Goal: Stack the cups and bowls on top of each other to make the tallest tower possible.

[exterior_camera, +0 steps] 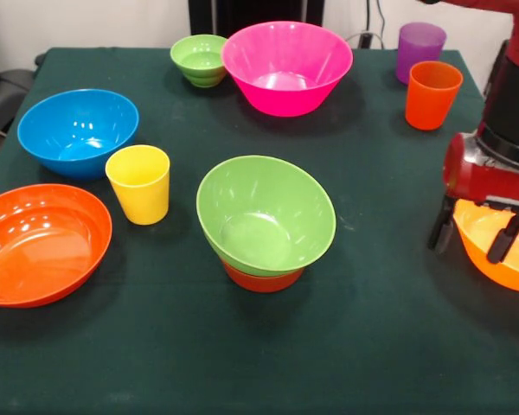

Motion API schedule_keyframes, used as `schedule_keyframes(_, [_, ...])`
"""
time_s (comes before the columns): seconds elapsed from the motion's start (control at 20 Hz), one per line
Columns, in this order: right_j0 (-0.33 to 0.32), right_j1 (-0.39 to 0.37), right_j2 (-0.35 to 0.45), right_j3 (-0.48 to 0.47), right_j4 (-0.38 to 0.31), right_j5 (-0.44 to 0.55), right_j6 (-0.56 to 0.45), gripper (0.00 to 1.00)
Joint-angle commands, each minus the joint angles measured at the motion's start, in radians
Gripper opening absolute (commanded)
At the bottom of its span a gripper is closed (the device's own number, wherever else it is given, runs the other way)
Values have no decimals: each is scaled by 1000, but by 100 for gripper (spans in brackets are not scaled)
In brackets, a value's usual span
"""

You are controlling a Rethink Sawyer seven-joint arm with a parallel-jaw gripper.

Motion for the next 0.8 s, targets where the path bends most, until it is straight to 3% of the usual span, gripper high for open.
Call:
schedule_keyframes(0.05, [5, -76, 57, 112, -14, 66, 59, 100])
schedule_keyframes(0.3, [-4, -109, 62, 156, -15, 55, 44, 100])
schedule_keyframes(0.8, [-26, -86, 81, 179, -41, -25, 21, 100])
